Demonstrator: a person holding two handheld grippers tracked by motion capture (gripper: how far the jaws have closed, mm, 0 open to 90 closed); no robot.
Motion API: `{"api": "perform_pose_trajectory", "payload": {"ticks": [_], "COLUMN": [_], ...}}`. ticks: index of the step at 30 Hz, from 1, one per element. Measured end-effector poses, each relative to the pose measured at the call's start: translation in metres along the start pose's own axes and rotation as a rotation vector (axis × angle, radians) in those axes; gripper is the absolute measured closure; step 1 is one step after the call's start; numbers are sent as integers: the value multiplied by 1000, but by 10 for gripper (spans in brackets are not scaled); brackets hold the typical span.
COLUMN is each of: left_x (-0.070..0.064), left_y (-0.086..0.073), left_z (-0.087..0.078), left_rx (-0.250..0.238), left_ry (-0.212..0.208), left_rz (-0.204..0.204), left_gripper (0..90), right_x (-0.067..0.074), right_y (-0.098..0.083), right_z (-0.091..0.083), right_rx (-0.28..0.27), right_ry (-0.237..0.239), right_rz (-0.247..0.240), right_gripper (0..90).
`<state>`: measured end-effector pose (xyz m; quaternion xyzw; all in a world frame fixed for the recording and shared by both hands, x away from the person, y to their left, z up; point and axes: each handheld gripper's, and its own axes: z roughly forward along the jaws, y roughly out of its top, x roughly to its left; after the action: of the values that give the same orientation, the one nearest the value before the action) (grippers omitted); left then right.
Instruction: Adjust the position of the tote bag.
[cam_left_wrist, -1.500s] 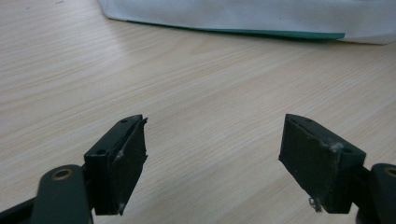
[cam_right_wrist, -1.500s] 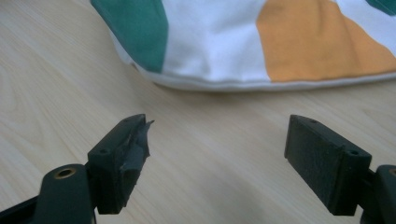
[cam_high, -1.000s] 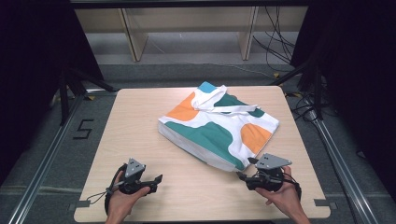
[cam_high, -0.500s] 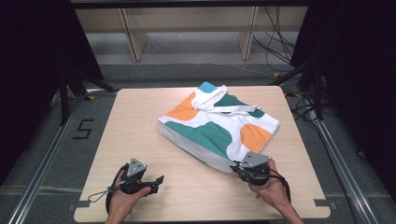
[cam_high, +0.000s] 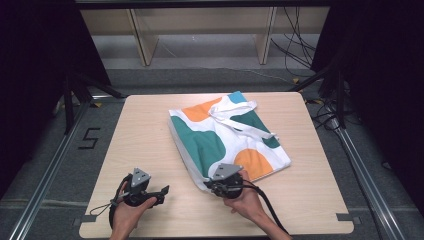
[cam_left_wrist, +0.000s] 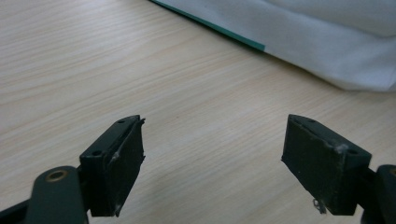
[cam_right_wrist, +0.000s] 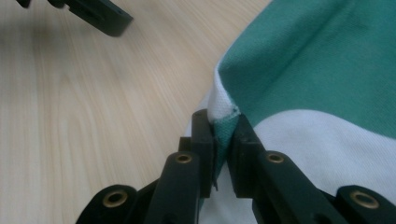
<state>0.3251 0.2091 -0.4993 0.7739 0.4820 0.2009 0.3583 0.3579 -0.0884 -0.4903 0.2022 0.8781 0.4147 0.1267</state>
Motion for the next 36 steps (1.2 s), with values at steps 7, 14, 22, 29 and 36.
{"api": "perform_pose_trajectory", "payload": {"ticks": [7, 14, 22, 29, 36], "left_x": [-1, -39, -87, -109, -104], "left_y": [-1, 4, 15, 26, 28], "left_z": [-1, 0, 15, 38, 45], "left_rx": [-48, -94, -122, -114, -160], "left_ry": [-60, -204, -254, -202, -148], "left_rz": [-89, -82, -94, -83, -39], "left_gripper": [198, 199, 296, 271, 648], "right_x": [7, -13, -50, -55, -59], "right_y": [13, -21, -75, -92, -94], "right_z": [-3, -92, -131, -134, -133], "right_rx": [-31, -81, -43, -21, 0], "right_ry": [68, -9, -178, -181, -157], "right_rz": [81, 151, 278, 333, 298], "right_gripper": [464, 365, 366, 357, 347]}}
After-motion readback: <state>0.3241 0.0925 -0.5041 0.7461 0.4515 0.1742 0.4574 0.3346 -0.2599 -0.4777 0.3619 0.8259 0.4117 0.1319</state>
